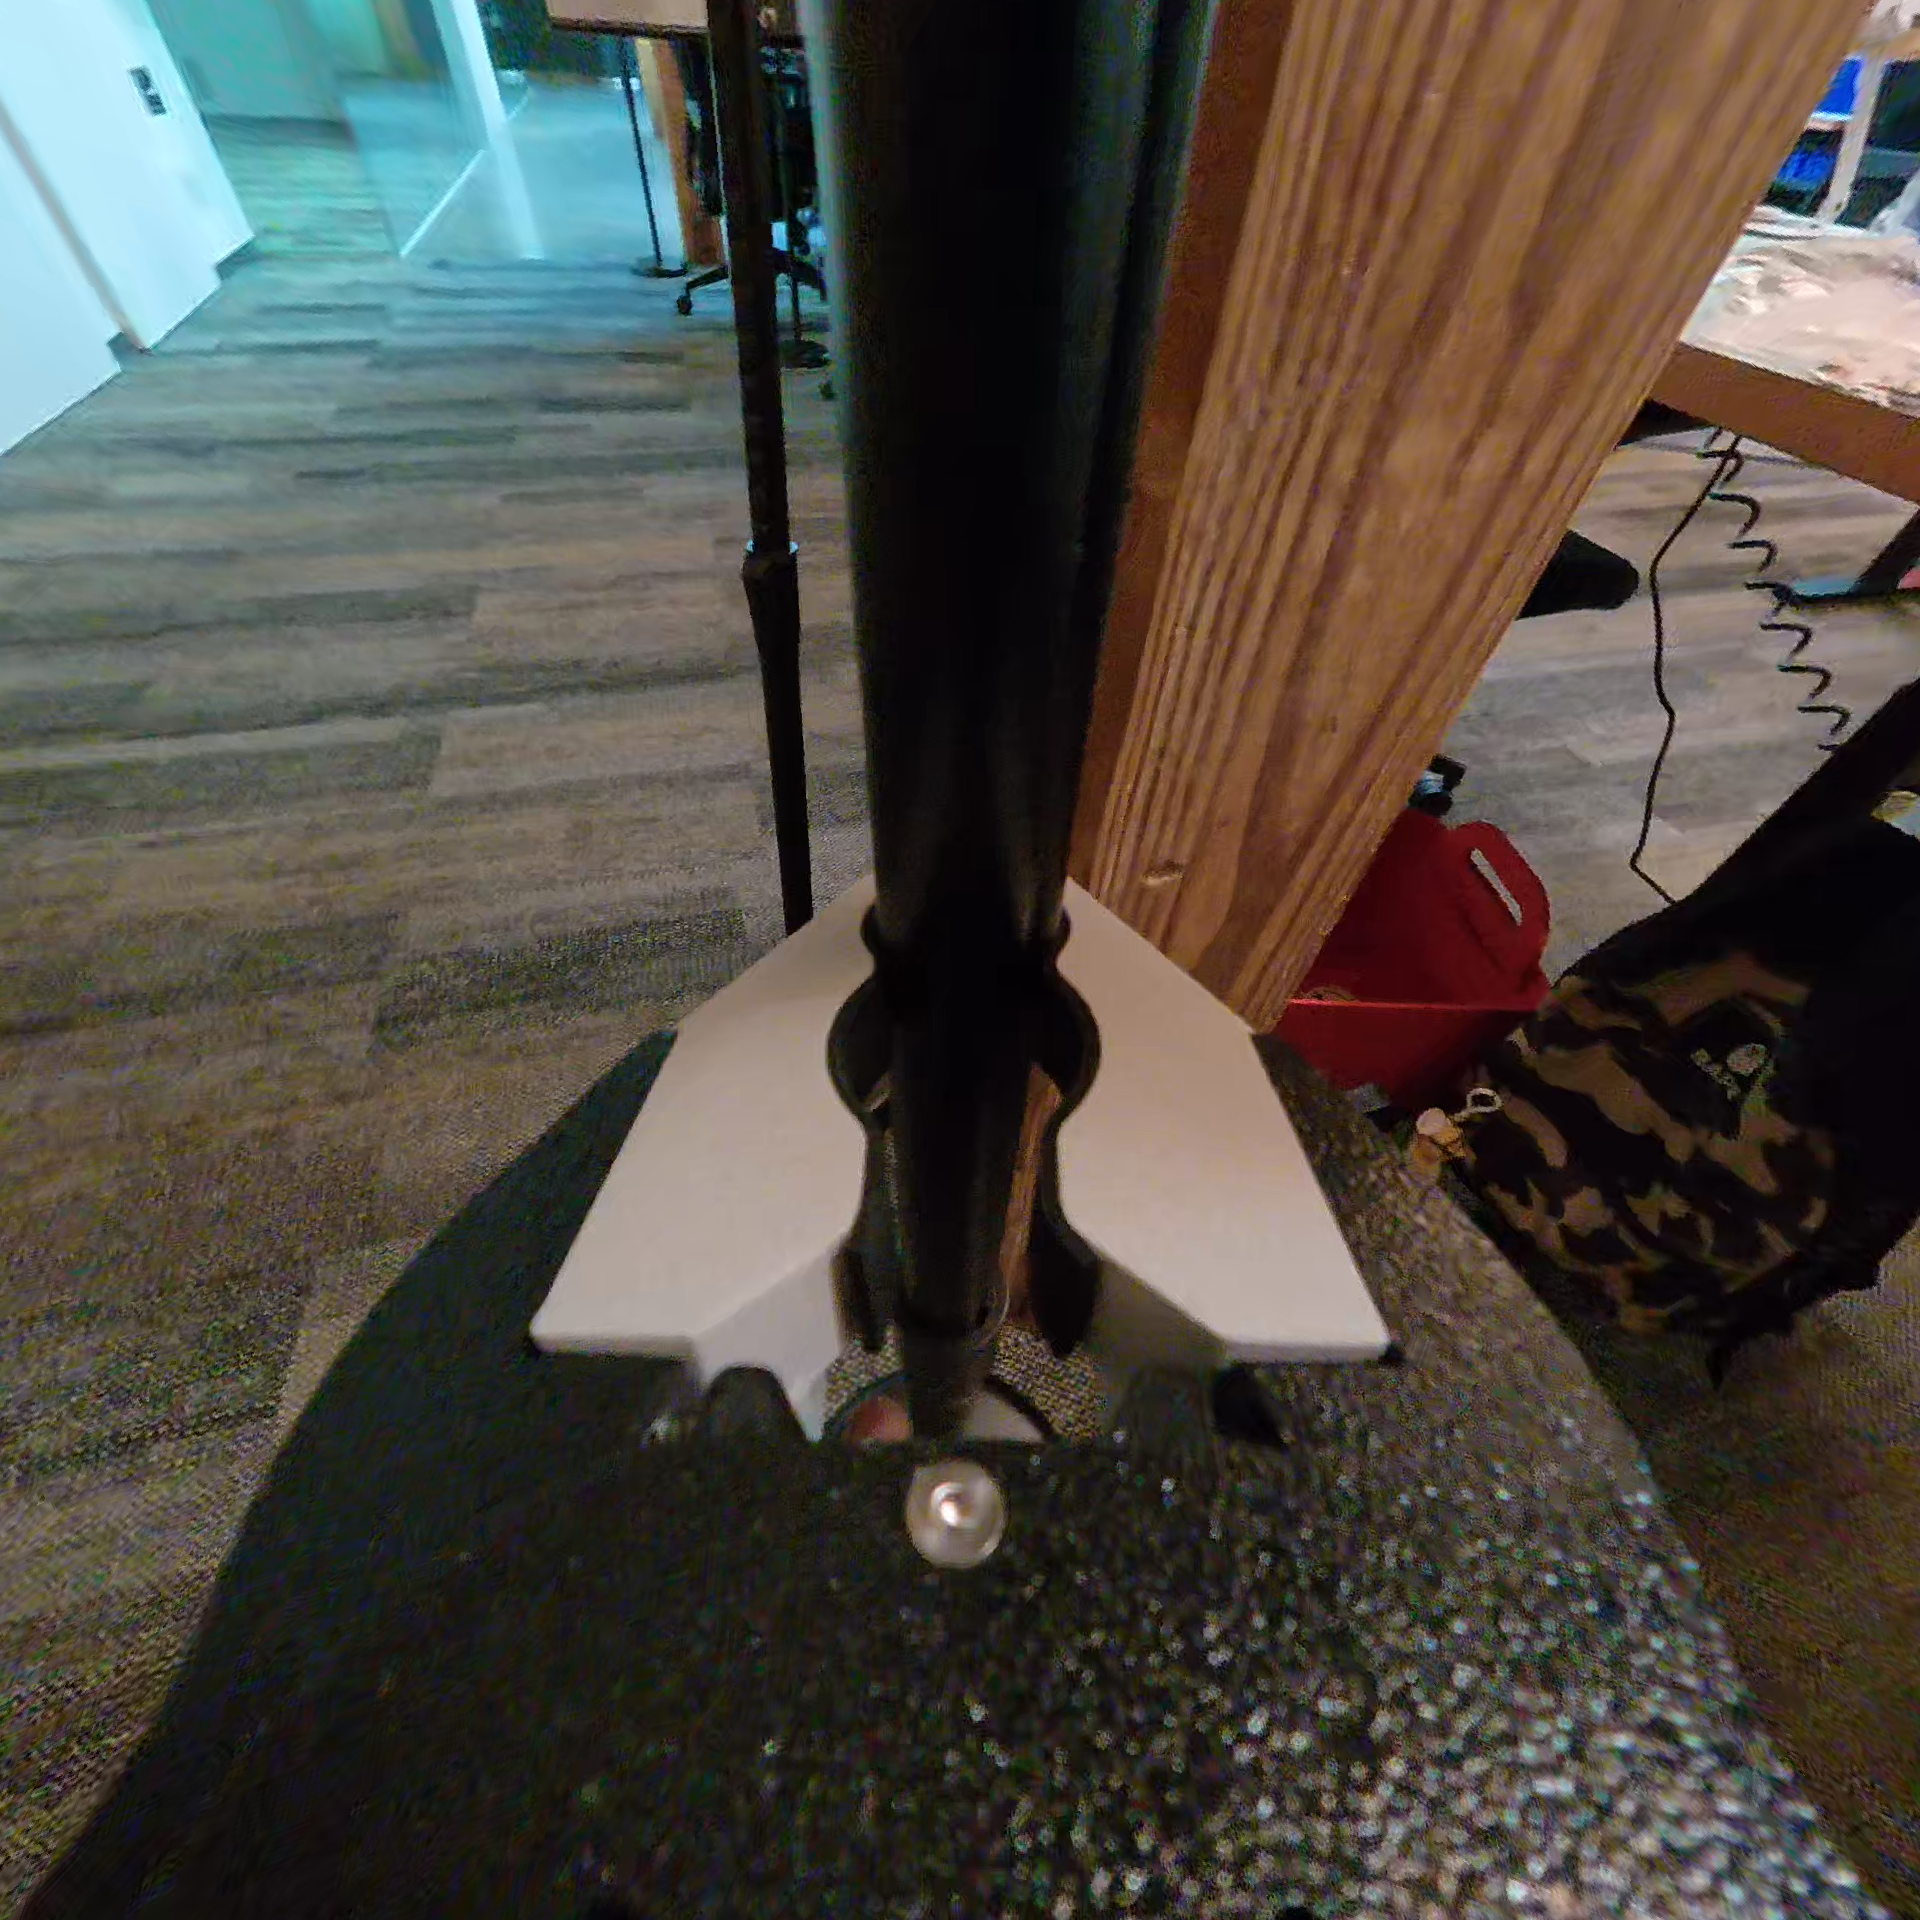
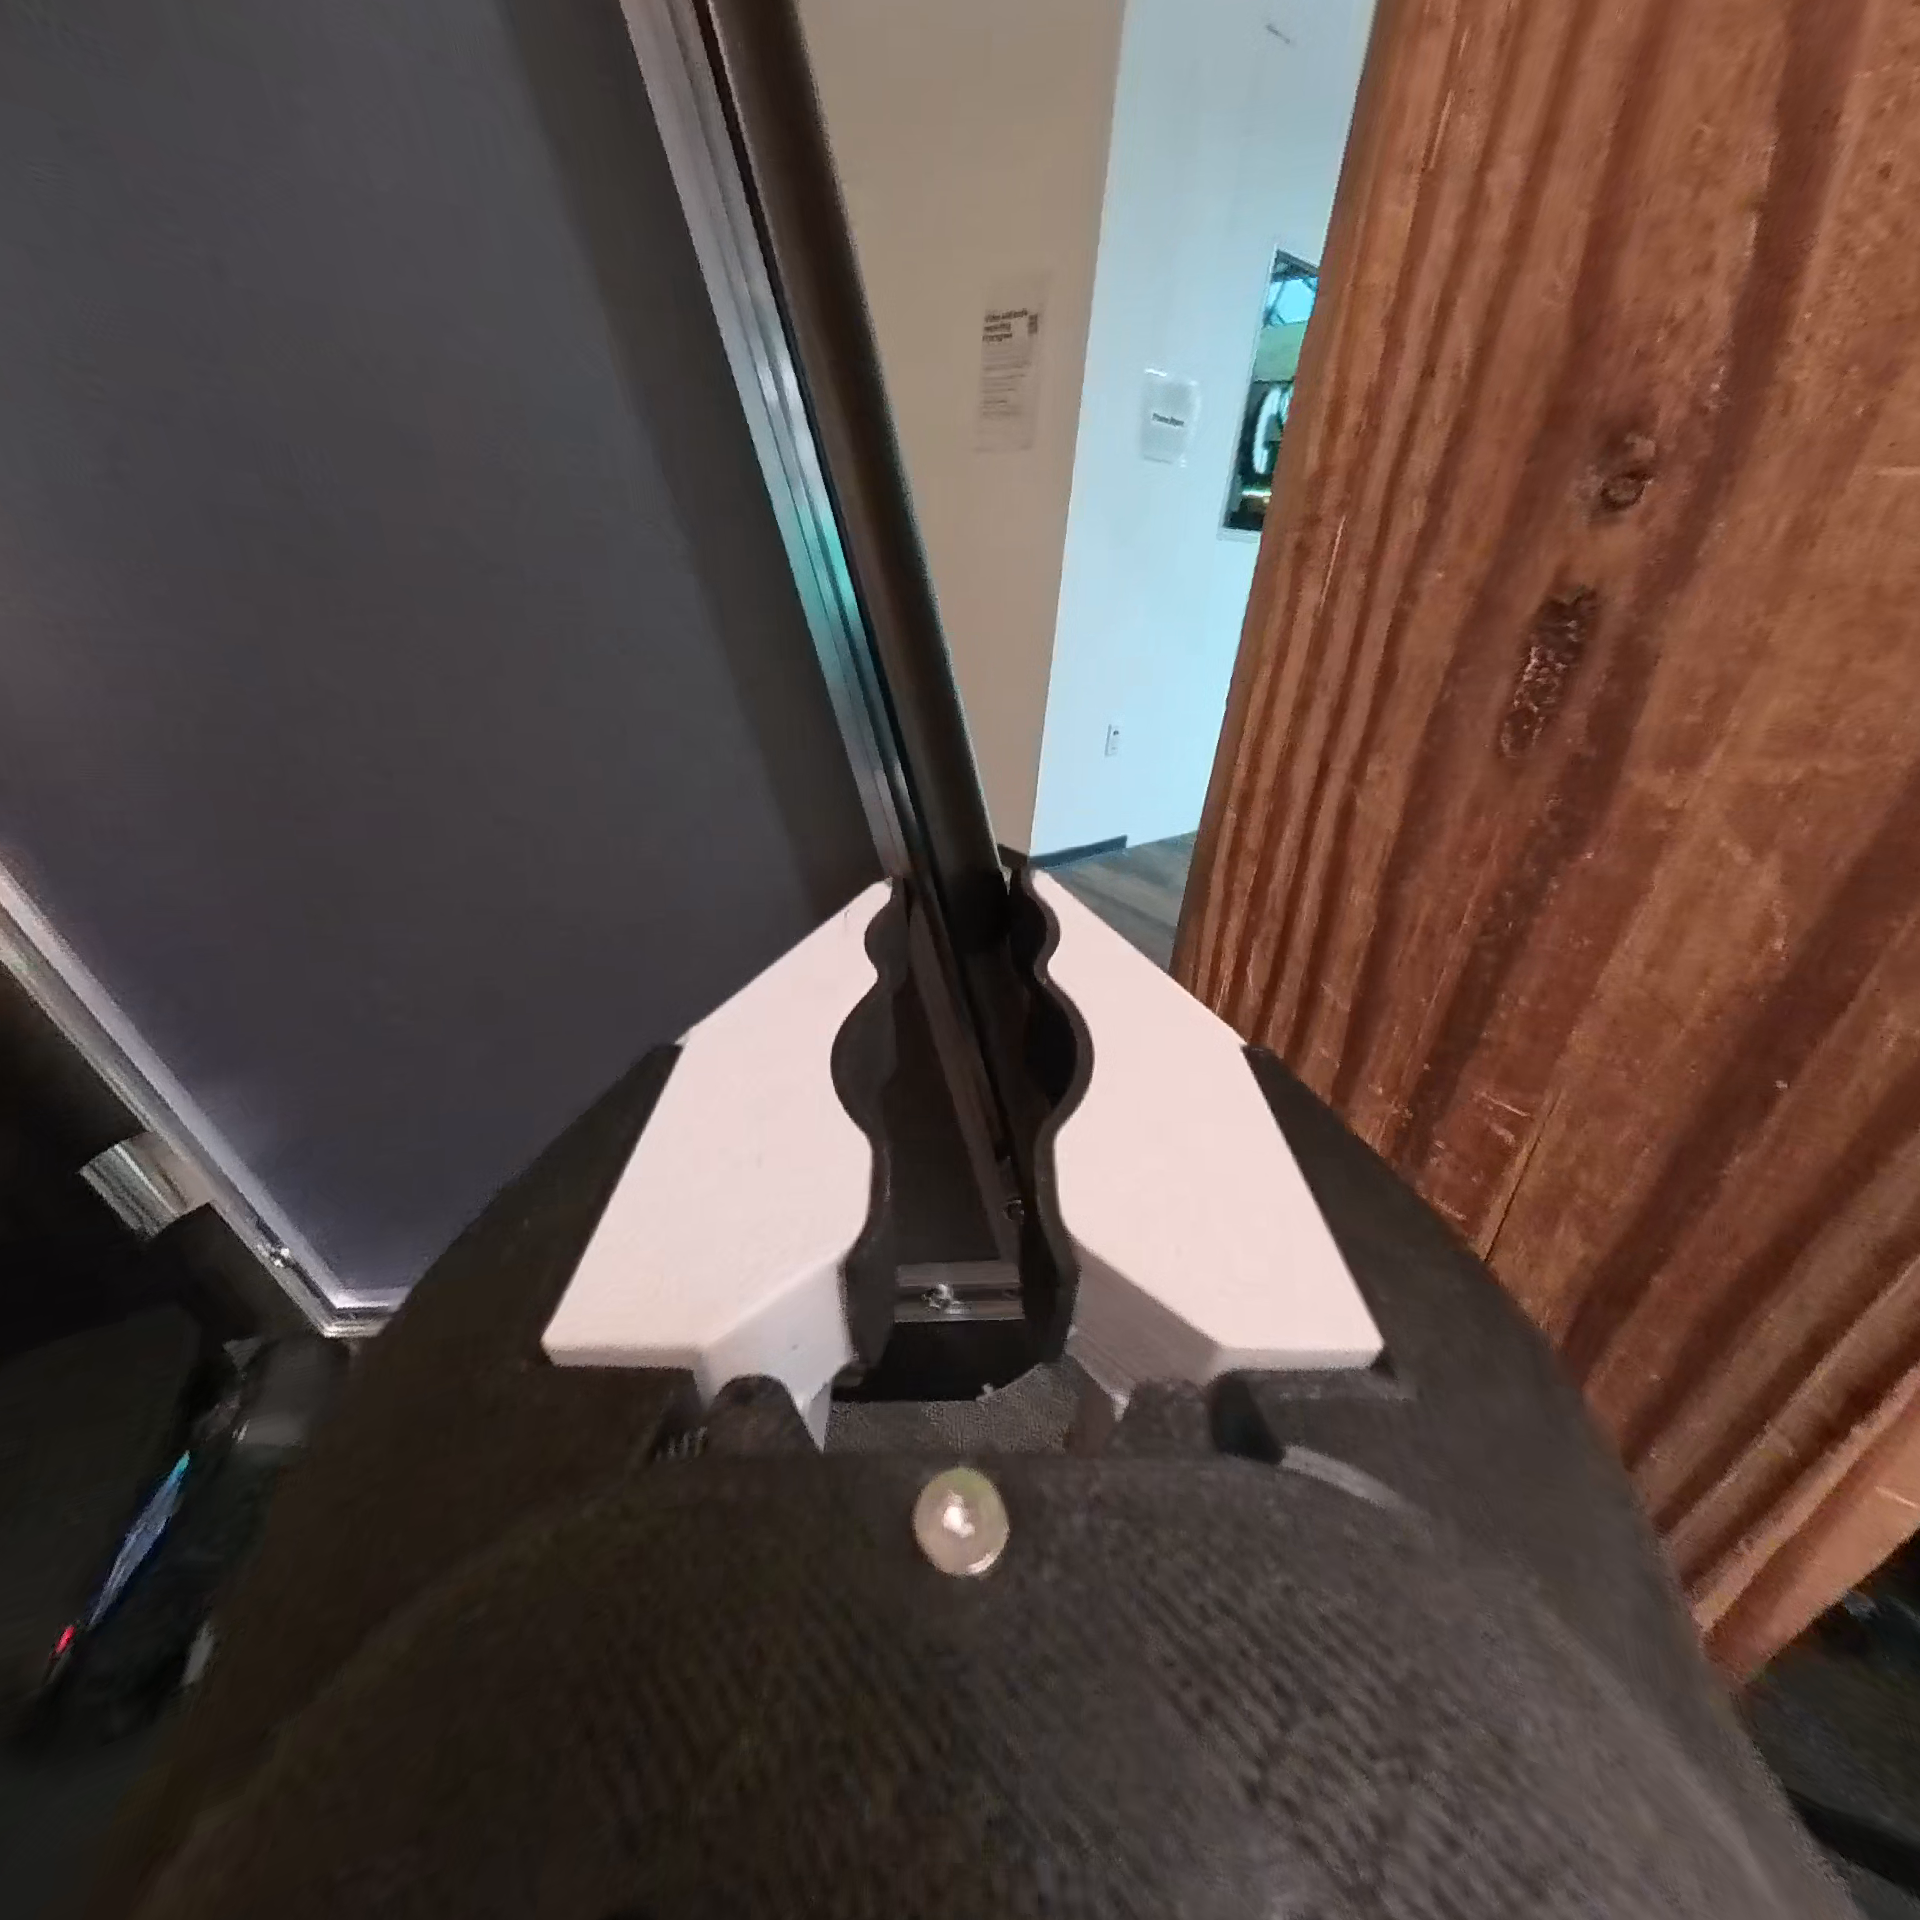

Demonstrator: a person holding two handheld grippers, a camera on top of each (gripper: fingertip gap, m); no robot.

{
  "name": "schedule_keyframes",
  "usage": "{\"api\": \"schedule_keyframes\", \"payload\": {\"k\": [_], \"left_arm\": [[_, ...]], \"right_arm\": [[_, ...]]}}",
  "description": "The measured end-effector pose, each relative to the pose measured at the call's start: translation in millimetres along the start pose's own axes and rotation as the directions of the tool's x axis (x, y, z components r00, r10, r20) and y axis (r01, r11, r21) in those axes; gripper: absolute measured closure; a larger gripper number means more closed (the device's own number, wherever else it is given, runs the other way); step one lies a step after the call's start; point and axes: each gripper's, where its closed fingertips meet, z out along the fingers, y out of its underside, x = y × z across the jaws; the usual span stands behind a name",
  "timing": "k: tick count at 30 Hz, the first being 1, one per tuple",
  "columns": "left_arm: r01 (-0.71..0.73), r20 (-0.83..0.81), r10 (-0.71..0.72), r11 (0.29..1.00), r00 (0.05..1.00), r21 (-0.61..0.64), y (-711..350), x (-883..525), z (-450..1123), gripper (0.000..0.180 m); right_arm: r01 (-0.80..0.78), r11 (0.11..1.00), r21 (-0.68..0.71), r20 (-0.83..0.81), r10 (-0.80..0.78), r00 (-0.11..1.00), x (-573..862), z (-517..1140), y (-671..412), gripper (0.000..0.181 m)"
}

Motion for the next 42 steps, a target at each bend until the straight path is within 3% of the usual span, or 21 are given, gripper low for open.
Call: {"api": "schedule_keyframes", "payload": {"k": [7,13,21,29,31,35,39,42], "left_arm": [[-0.062,-0.098,0.064,0.998,0.993,0.023,-4.1,18.1,4.7,0.163],[-0.161,-0.172,0.175,0.983,0.969,0.092,-21.1,29.9,-2.0,0.154],[-0.083,-0.223,0.093,0.995,0.97,0.054,-18.0,16.5,-10.3,0.155],[-0.018,-0.274,-0.005,0.997,0.962,-0.079,-17.7,28.6,-14.0,0.154],[-0.121,-0.332,0.058,0.977,0.942,-0.173,-17.7,47.4,-12.5,0.157],[-0.162,-0.397,0.086,0.973,0.914,-0.163,-27.5,90.7,-12.5,0.157],[-0.215,-0.494,0.116,0.965,0.862,-0.147,-38.1,144.5,-17.7,0.157],[-0.258,-0.576,0.128,0.954,0.807,-0.149,-38.8,191.6,-17.7,0.157]], "right_arm": [[-0.125,0.99,0.062,-0.05,0.128,0.99,14.2,-14.8,5.6,0.16],[-0.176,0.984,-0.007,-0.105,0.174,0.979,21.6,-19.8,39.3,0.161],[-0.33,0.943,0.035,-0.059,0.331,0.942,-2.6,-4.7,53.2,0.161],[-0.181,0.982,-0.061,-0.01,0.181,0.983,1.8,-15.1,41.6,0.163],[-0.174,0.983,-0.053,-0.064,0.171,0.983,18.1,-31.3,33.2,0.163],[-0.245,0.97,0.002,-0.096,0.244,0.965,39.4,-72.5,20.5,0.162],[-0.158,0.987,-0.015,-0.188,0.152,0.97,51.4,-127.9,-0.7,0.163],[-0.108,0.987,-0.122,-0.275,0.071,0.959,69.3,-174.3,-8.5,0.162]]}}
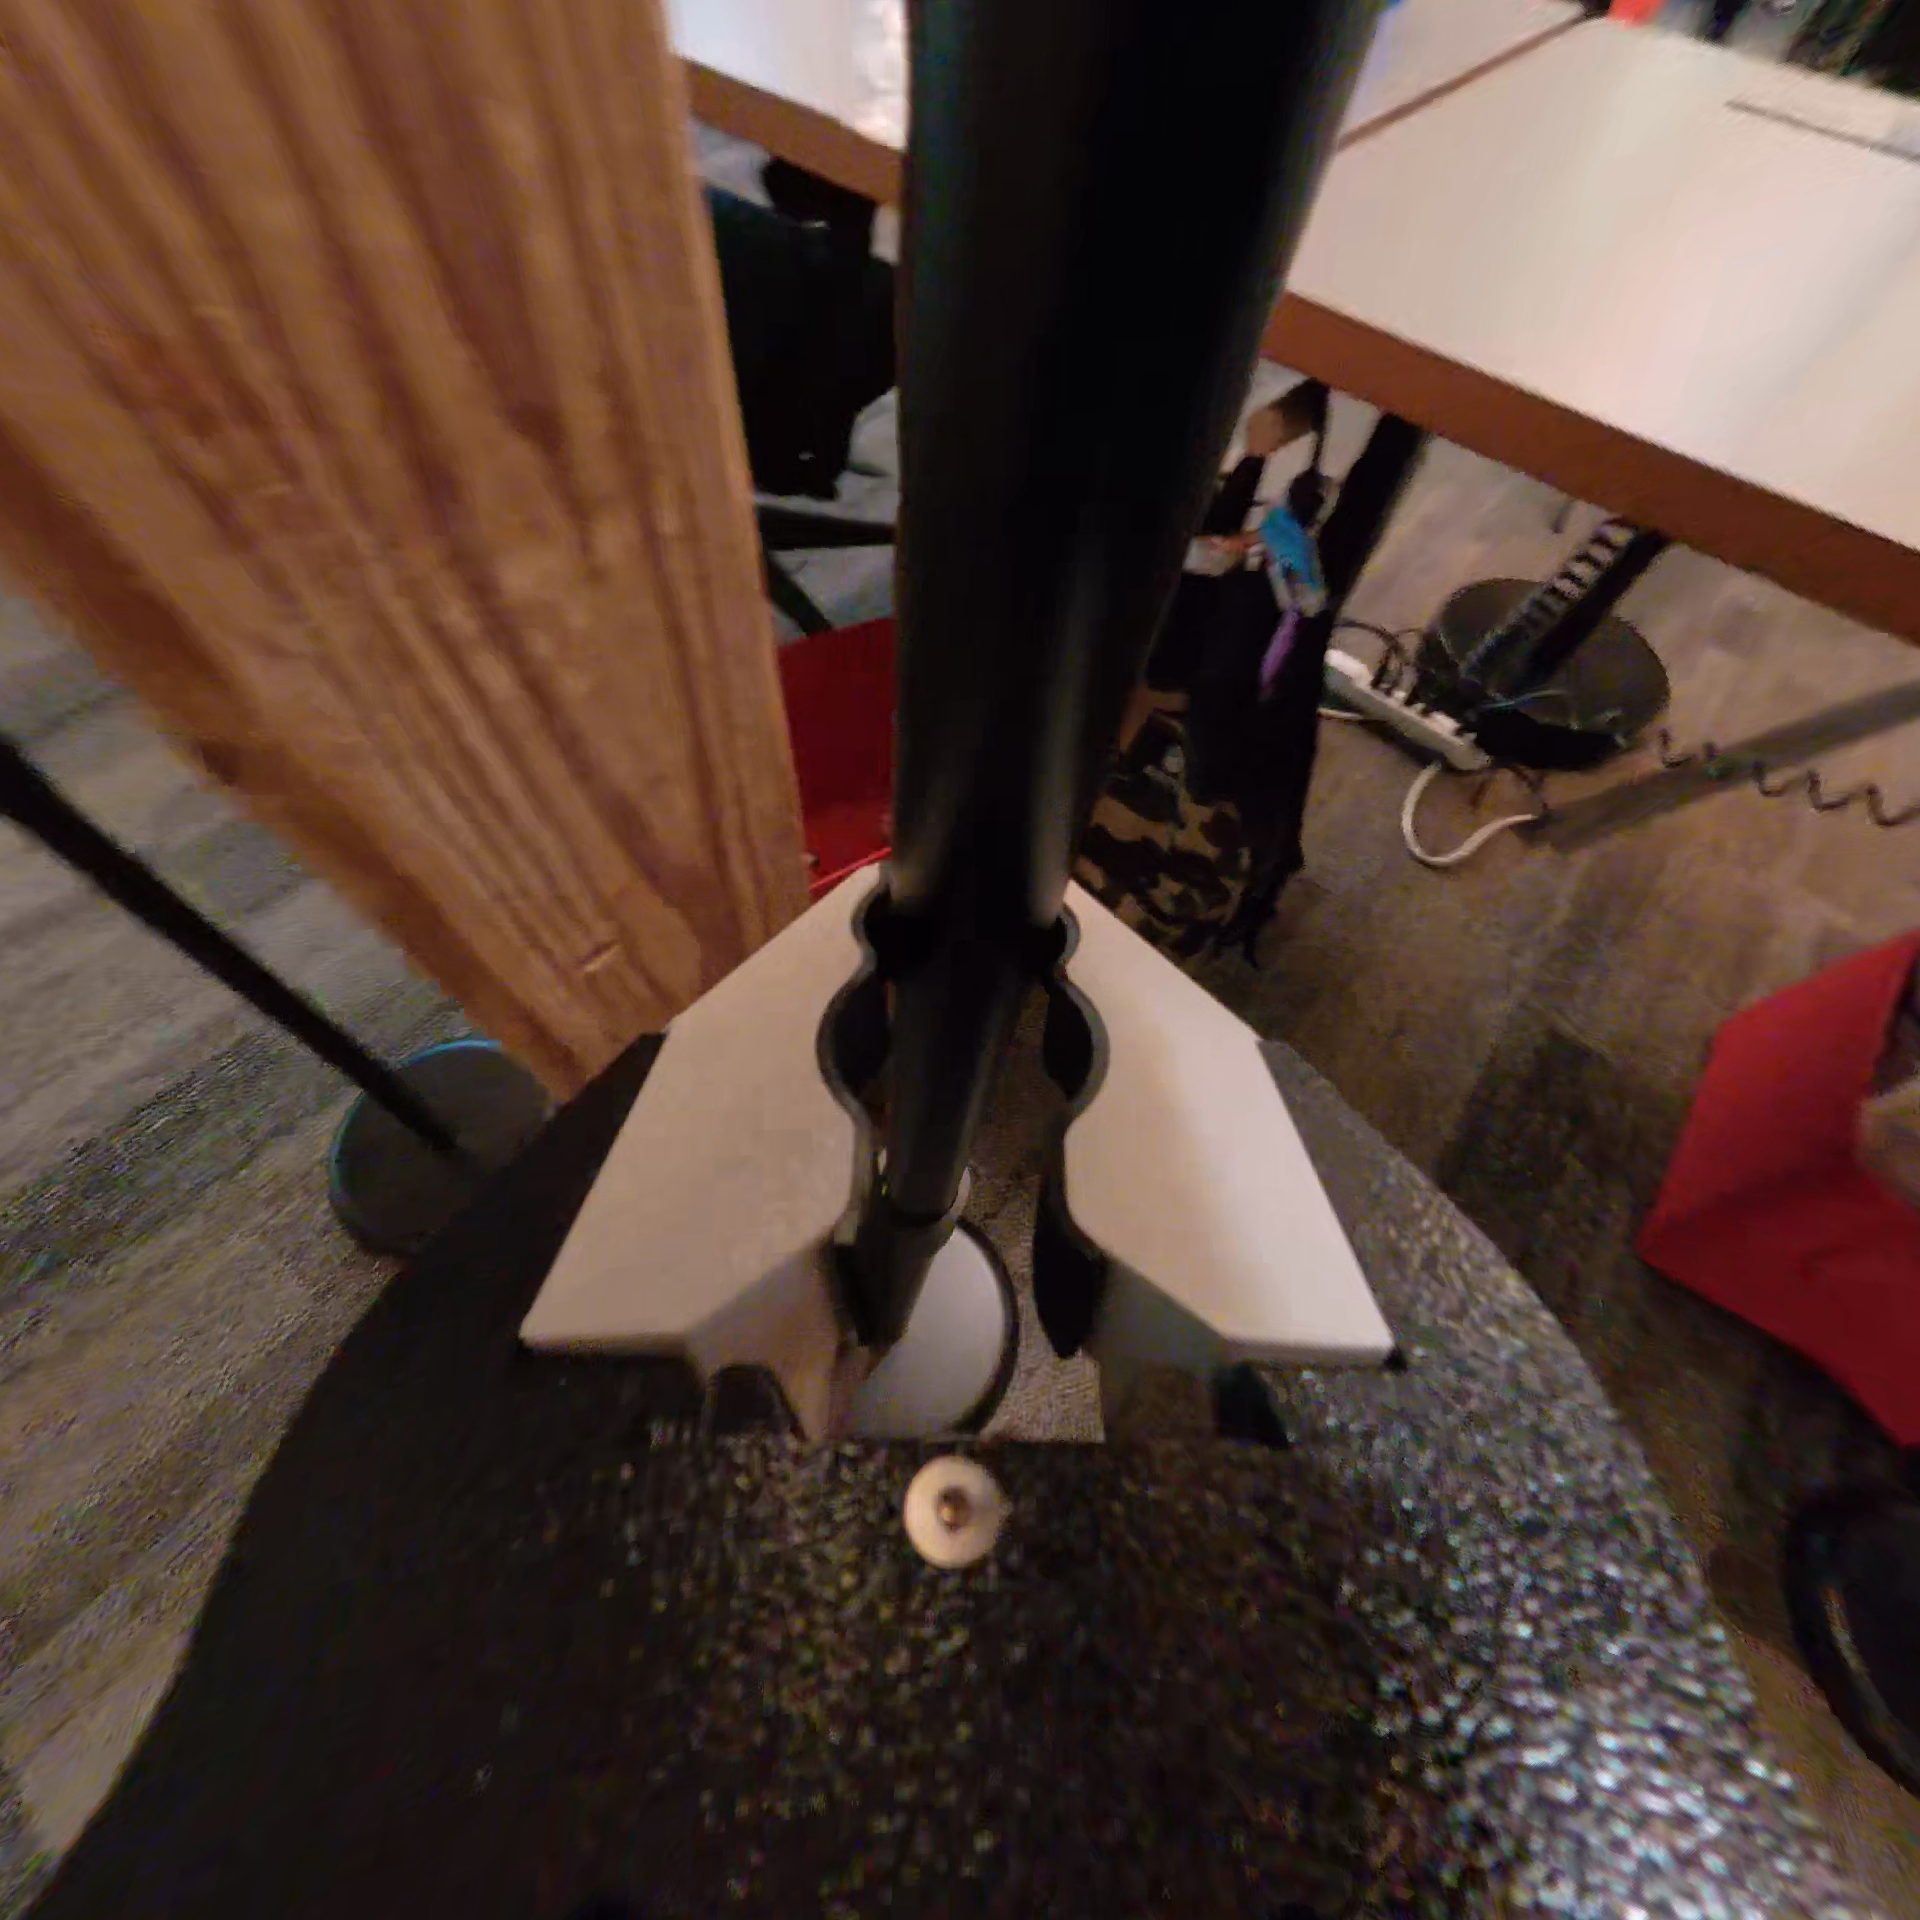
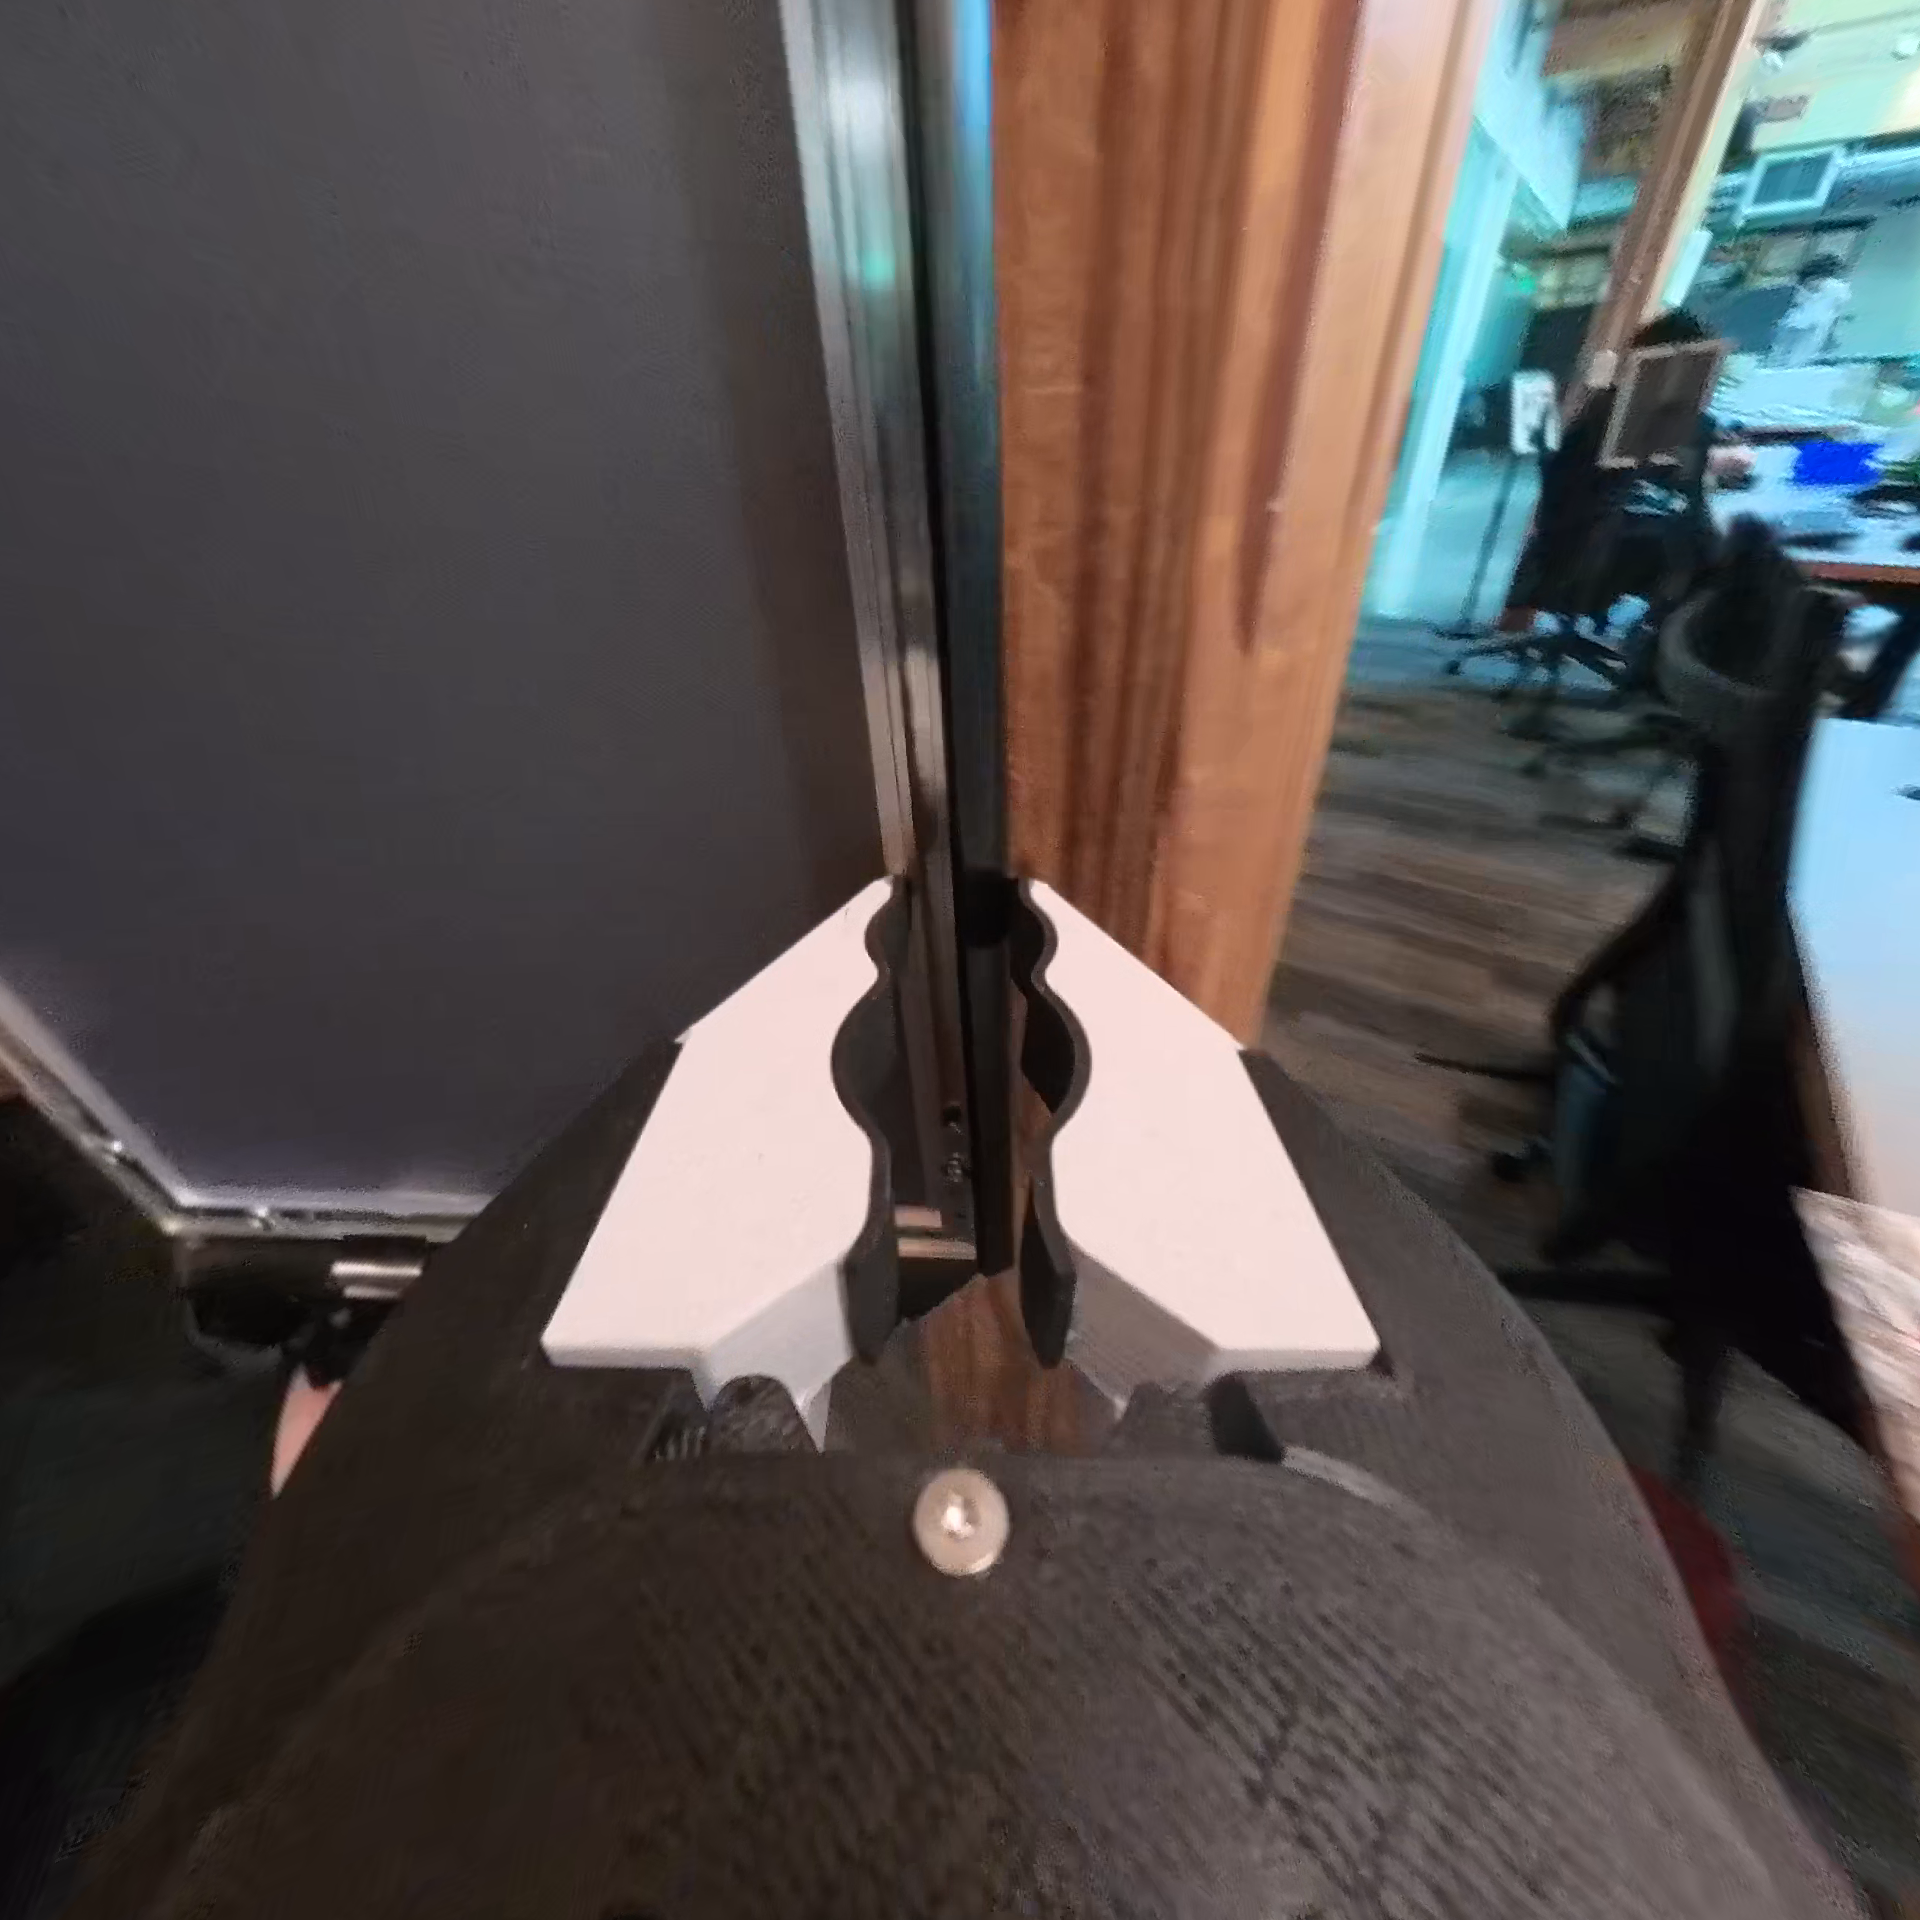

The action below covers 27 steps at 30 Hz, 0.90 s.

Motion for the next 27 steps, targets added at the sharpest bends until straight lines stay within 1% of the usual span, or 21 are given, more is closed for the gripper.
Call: {"api": "schedule_keyframes", "payload": {"k": [1,4,6,10,13,15,20,25,27], "left_arm": [[-0.004,-0.033,0.004,1.0,0.999,0.0,-4.4,12.4,9.0,0.157],[-0.031,-0.126,0.029,0.999,0.992,-0.014,-18.1,47.6,36.2,0.157],[-0.06,-0.182,0.056,0.998,0.982,-0.016,-27.8,70.2,54.8,0.157],[-0.061,-0.274,0.059,0.998,0.96,-0.001,-49.2,107.1,96.8,0.157],[-0.087,-0.334,0.079,0.996,0.939,-0.012,-59.3,133.9,132.5,0.157],[-0.101,-0.371,0.088,0.995,0.924,-0.014,-65.7,151.1,155.7,0.157],[-0.133,-0.432,0.115,0.991,0.895,-0.012,-83.5,183.3,216.7,0.157],[-0.152,-0.435,0.118,0.987,0.893,-0.044,-87.8,193.1,278.7,0.156],[-0.17,-0.452,0.14,0.985,0.881,-0.027,-97.2,199.4,294.4,0.156]], "right_arm": [[0.011,1.0,-0.027,-0.024,-0.012,1.0,11.2,-13.0,-0.7,0.163],[-0.009,0.999,-0.049,-0.085,0.004,0.996,42.3,-48.0,-3.0,0.164],[0.03,0.996,-0.078,-0.138,-0.041,0.99,63.0,-69.1,-5.6,0.164],[0.04,0.994,-0.104,-0.182,-0.059,0.982,105.7,-100.9,-11.2,0.164],[0.068,0.981,-0.183,-0.238,-0.111,0.965,139.8,-124.3,-8.7,0.164],[0.059,0.978,-0.202,-0.27,-0.113,0.956,160.1,-140.7,-6.9,0.164],[0.036,0.975,-0.218,-0.363,-0.115,0.925,214.9,-172.1,-1.6,0.164],[-0.002,0.967,-0.253,-0.423,-0.109,0.9,269.0,-180.1,19.8,0.163],[-0.022,0.981,-0.192,-0.496,-0.078,0.865,295.0,-190.1,19.5,0.163]]}}
